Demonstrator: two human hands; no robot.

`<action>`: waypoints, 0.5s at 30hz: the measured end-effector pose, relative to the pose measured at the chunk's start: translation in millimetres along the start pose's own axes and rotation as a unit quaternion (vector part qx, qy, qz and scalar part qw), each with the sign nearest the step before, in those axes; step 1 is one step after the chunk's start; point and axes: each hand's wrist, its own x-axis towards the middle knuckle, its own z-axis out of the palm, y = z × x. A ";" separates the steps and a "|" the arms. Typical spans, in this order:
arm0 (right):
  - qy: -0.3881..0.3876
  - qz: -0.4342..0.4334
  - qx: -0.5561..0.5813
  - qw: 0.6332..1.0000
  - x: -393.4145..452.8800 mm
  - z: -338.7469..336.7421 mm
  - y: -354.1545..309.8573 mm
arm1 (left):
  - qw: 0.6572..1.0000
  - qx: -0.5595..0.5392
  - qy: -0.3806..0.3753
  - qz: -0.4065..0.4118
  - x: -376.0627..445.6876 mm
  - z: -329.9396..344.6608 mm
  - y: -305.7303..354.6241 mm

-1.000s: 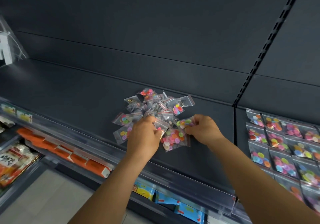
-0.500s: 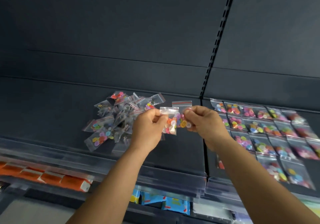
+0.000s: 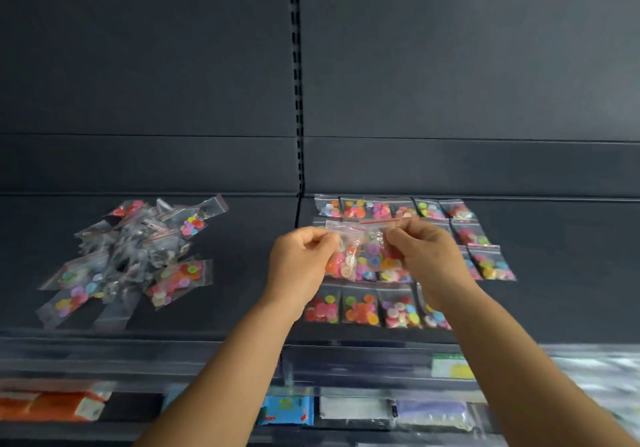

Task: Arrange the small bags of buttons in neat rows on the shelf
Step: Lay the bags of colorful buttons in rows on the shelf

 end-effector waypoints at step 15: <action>0.022 0.017 -0.140 0.990 16.3 -177.9 49.5 | 0.986 0.153 -0.067 0.013 -42.6 167.3 16.4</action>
